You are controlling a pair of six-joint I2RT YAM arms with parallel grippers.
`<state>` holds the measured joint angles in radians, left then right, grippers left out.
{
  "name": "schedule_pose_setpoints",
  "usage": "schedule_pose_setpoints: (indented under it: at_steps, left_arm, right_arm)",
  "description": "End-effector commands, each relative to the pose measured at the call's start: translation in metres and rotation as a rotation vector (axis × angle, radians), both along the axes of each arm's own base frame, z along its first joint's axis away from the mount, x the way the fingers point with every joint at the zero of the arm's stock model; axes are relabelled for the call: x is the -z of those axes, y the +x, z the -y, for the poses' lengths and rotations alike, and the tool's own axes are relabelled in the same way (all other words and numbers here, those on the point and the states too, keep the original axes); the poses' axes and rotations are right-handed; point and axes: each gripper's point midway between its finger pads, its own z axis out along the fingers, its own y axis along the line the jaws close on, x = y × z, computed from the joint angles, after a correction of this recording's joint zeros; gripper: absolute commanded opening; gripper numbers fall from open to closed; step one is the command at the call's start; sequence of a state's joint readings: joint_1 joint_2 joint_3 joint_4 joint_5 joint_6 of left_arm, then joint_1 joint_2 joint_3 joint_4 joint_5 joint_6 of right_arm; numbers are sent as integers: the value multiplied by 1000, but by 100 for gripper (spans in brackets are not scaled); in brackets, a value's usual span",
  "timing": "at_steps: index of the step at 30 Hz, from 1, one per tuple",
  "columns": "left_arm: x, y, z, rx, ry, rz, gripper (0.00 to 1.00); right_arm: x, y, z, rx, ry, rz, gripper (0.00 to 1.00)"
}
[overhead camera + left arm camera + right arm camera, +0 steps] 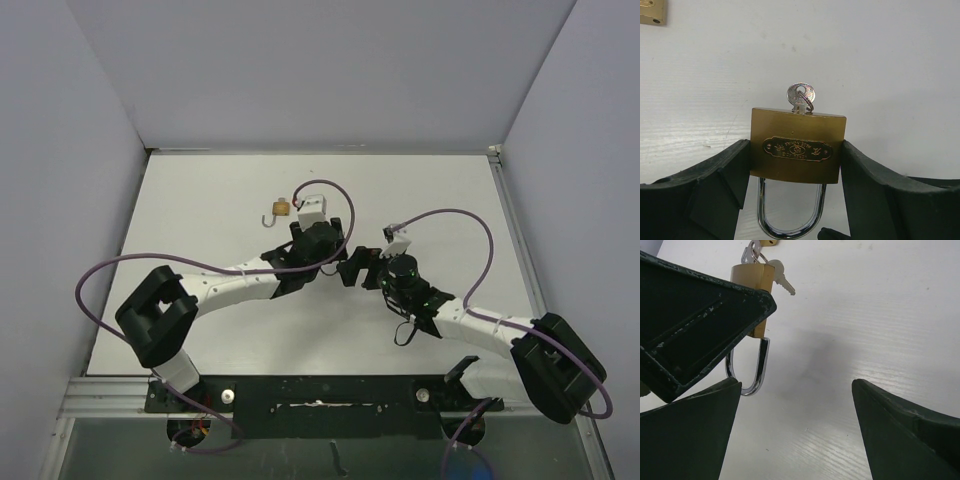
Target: Unlock with the key
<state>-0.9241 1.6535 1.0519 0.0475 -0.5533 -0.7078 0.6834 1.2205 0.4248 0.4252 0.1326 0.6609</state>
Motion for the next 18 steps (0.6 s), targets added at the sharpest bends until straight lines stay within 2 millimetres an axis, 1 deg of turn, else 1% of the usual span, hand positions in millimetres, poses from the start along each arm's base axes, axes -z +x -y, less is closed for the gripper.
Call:
schedule_pose_setpoints:
  at_steps: [1, 4, 8, 12, 18]
  left_arm:
    - [-65, 12, 26, 2, -198, 102, 0]
    - [-68, 10, 25, 3, -217, 101, 0]
    - [-78, 4, 25, 21, -261, 108, 0]
    - [-86, -2, 24, 37, -304, 108, 0]
    - [-99, -7, 17, 31, -345, 120, 0]
  right_arm:
    - [-20, 12, -3, 35, 56, 80, 98]
    - [-15, 15, -1, 48, 49, 71, 98]
    - [-8, 17, 2, 64, 42, 51, 98]
    - [-7, 18, 6, 76, 47, 51, 98]
    - [-1, 19, 13, 95, 41, 38, 98]
